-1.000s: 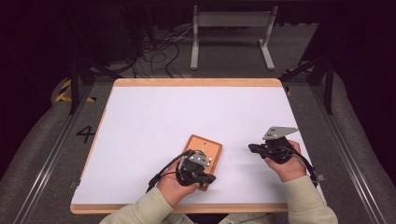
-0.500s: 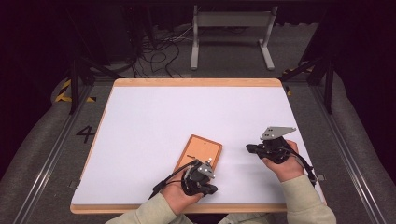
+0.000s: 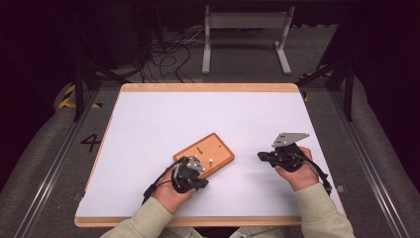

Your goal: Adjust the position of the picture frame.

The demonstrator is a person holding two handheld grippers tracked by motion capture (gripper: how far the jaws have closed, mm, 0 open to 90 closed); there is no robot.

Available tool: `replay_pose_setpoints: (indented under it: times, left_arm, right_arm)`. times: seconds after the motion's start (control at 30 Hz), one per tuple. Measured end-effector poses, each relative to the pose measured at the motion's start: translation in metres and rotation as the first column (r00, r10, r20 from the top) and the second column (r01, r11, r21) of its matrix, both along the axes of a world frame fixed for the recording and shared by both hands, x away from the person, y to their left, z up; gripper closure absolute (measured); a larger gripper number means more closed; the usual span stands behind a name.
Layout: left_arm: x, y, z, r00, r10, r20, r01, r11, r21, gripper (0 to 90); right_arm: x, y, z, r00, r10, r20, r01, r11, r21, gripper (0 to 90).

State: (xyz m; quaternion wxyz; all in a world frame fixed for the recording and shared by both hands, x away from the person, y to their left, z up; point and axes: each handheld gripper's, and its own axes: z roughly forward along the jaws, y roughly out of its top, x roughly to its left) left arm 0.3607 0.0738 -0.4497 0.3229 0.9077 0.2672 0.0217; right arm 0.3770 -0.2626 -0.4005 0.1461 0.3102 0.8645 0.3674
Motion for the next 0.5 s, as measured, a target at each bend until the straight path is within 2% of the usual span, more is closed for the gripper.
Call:
replay_pose_setpoints:
  times: [0.03, 0.07, 0.1, 0.13, 0.23, 0.27, 0.33, 0.37, 0.43, 0.47, 0.5]
  left_arm:
    - [0.003, 0.005, 0.000, 0.9988, 0.033, -0.037, -0.033, 0.9994, -0.011, 90.0]
    - [0.003, 0.005, 0.000, 0.9988, 0.033, -0.037, -0.033, 0.9994, -0.011, 90.0]
    - [0.009, 0.013, -0.001, 0.9968, 0.070, -0.039, -0.071, 0.9973, -0.020, 90.0]
    - [0.014, 0.017, -0.002, 0.9969, 0.078, -0.013, -0.078, 0.9967, -0.021, 90.0]
    - [0.023, 0.026, -0.003, 0.9924, 0.123, 0.004, -0.123, 0.9919, -0.030, 90.0]
    - [0.023, 0.026, -0.003, 0.9924, 0.123, 0.004, -0.123, 0.9919, -0.030, 90.0]
    - [0.032, 0.033, -0.004, 0.9856, 0.168, 0.022, -0.167, 0.9849, -0.046, 90.0]
    - [0.034, 0.035, -0.005, 0.9843, 0.174, 0.030, -0.172, 0.9839, -0.048, 90.0]
    - [0.037, 0.036, -0.005, 0.9820, 0.186, 0.033, -0.184, 0.9813, -0.055, 90.0]
    - [0.041, 0.038, -0.007, 0.9799, 0.198, 0.020, -0.196, 0.9778, -0.074, 90.0]
    - [0.041, 0.038, -0.007, 0.9799, 0.198, 0.020, -0.196, 0.9778, -0.074, 90.0]
  right_arm:
    - [0.000, 0.000, 0.000, 1.0000, 0.001, 0.000, -0.001, 1.000, -0.001, 90.0]
    - [0.000, 0.000, 0.000, 1.0000, 0.001, 0.000, -0.001, 1.000, -0.001, 90.0]
    - [0.000, 0.000, -0.001, 1.0000, -0.001, 0.002, 0.001, 1.000, -0.002, 90.0]
    - [0.000, 0.000, -0.001, 1.0000, -0.001, 0.003, 0.001, 1.000, -0.003, 89.9]
    - [0.000, 0.001, -0.002, 1.0000, 0.000, 0.000, 0.000, 1.000, -0.006, 89.8]
    - [0.000, 0.001, -0.002, 1.0000, 0.000, 0.000, 0.000, 1.000, -0.006, 89.8]
    - [0.000, 0.002, -0.004, 1.0000, 0.000, -0.001, 0.000, 1.000, -0.010, 89.6]
    - [0.000, 0.002, -0.004, 1.0000, 0.000, -0.001, 0.000, 1.000, -0.011, 89.5]
    - [0.000, 0.002, -0.004, 1.0000, 0.000, -0.001, 0.000, 1.000, -0.012, 89.3]
    - [0.000, 0.003, -0.005, 1.0000, 0.000, -0.002, 0.000, 1.000, -0.014, 88.9]
    - [0.000, 0.003, -0.005, 1.0000, 0.000, -0.002, 0.000, 1.000, -0.014, 88.9]
